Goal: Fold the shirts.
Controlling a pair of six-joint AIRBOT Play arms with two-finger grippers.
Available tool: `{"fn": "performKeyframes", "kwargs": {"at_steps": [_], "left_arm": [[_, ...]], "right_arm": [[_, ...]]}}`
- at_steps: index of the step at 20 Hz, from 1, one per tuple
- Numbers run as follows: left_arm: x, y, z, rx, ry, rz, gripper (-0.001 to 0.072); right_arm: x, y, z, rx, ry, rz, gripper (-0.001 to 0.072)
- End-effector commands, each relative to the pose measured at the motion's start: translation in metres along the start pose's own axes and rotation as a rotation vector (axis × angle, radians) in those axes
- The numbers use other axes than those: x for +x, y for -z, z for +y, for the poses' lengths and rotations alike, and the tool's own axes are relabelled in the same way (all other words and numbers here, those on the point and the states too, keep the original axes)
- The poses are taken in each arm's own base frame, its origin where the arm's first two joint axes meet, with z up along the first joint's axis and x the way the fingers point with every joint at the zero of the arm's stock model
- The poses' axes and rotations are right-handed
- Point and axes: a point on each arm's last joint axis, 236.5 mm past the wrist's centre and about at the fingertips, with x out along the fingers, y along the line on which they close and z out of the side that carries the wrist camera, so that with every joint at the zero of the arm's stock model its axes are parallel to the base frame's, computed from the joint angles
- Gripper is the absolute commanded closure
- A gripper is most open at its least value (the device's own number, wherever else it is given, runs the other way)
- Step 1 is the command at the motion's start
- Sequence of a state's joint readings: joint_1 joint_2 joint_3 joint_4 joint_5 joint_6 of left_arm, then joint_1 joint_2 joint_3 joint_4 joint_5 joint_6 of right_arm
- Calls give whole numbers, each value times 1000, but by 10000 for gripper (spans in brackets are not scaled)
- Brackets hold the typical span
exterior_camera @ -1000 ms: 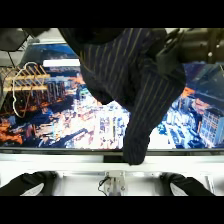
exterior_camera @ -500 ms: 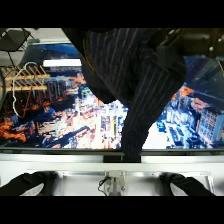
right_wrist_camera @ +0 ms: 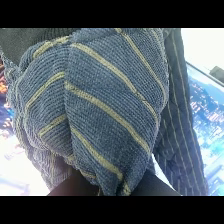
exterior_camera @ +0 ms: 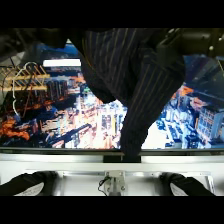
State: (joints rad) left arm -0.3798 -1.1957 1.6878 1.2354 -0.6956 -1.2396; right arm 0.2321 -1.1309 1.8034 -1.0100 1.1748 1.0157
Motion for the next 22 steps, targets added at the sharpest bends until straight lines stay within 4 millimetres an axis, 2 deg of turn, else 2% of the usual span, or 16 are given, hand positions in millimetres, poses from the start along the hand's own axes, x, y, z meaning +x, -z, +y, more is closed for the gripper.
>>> {"fn": "performKeyframes", "kwargs": {"at_steps": [1,2,3,4,6,7,9,11,12,13,16,19,20,22], "left_arm": [[31,-6,4,-87,-4,-87,2],[36,-12,6,-106,-11,-128,113],[36,-25,11,-119,-27,-189,424],[31,-43,15,-117,-48,-261,645],[12,-85,10,-110,-50,-384,652],[2,-104,1,-103,-30,-417,652],[-15,-130,-26,-91,30,-454,652],[-26,-144,-51,-84,85,-472,652],[-25,-140,-59,-79,107,-445,652],[-20,-125,-67,-71,134,-375,653],[-6,-61,-88,-7,211,-97,653],[-16,1,-104,95,288,159,654],[-22,12,-106,106,303,209,654],[-37,14,-109,119,314,234,654]], "right_arm": [[0,-1,1,3,-6,-3,621],[0,0,2,3,-7,-1,621],[0,1,2,3,-10,5,622],[2,4,2,12,-14,14,621],[10,12,3,36,-33,45,622],[17,16,4,26,-31,62,621],[35,17,8,-6,-26,67,622],[49,9,14,-10,-36,35,622],[53,3,12,-4,-25,7,622],[53,-5,8,5,-8,-24,622],[51,-19,0,16,25,-82,622],[50,-20,0,30,28,-89,622],[50,-22,-1,34,33,-96,622],[49,-23,-8,40,58,-102,622]]}}
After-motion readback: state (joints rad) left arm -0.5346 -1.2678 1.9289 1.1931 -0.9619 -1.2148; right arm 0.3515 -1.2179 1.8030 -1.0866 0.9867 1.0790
